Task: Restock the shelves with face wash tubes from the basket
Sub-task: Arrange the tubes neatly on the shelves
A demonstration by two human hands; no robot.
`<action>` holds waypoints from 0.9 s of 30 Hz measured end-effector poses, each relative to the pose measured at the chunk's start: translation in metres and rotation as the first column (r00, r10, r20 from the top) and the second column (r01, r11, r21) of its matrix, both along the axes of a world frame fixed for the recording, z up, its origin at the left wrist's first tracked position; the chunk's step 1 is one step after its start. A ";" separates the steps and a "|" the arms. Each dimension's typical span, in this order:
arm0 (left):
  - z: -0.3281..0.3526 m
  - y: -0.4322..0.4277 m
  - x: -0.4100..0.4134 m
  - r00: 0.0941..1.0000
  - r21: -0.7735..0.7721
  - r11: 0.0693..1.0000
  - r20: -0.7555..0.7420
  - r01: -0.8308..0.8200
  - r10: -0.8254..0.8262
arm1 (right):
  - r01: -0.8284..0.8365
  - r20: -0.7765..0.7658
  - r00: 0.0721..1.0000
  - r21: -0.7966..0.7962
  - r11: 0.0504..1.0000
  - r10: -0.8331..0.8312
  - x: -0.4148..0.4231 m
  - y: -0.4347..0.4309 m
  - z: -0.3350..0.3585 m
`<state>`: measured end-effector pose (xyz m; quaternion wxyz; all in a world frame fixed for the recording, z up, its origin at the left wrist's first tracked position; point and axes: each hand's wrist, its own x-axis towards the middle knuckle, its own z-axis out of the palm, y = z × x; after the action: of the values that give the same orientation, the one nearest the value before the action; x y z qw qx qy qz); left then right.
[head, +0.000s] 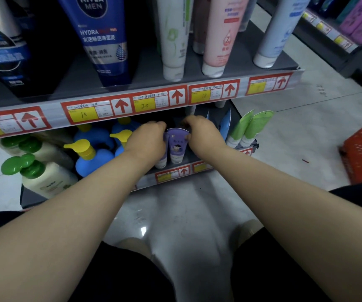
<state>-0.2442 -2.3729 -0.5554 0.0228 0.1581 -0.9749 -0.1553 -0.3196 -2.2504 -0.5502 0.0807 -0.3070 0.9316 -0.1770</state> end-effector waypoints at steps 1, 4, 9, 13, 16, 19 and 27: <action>0.001 0.001 0.000 1.000 0.009 1.000 0.003 -0.003 0.003 | -0.002 -0.002 1.000 0.001 1.000 0.002 0.000 0.002 0.000; 0.004 0.004 -0.001 1.000 0.052 0.998 0.004 -0.018 0.018 | -0.009 -0.015 1.000 -0.017 1.000 0.009 0.000 0.006 -0.001; 0.006 0.007 -0.002 0.999 0.093 0.994 -0.018 -0.050 0.051 | -0.011 -0.058 0.998 0.000 1.000 0.011 0.006 0.008 -0.004; 0.003 0.007 -0.003 0.999 0.040 0.998 -0.018 -0.043 0.044 | 0.018 -0.085 0.996 0.001 1.000 -0.018 0.002 0.010 0.000; 0.001 0.005 -0.003 0.998 0.015 0.999 -0.040 -0.046 0.046 | 0.022 -0.029 0.999 -0.023 0.999 -0.023 -0.003 0.011 0.000; 0.000 0.005 -0.003 0.998 0.009 0.999 -0.056 -0.037 0.038 | 0.036 0.001 0.999 -0.057 0.998 -0.036 -0.005 0.011 -0.001; 0.002 0.007 -0.006 0.999 0.036 0.999 -0.023 -0.027 0.028 | 0.071 0.011 0.997 -0.120 0.990 -0.070 -0.003 0.011 -0.007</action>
<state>-0.2500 -2.3662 -0.5532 0.0335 0.1702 -0.9693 -0.1744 -0.3222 -2.2391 -0.5573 0.0589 -0.2776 0.9292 -0.2367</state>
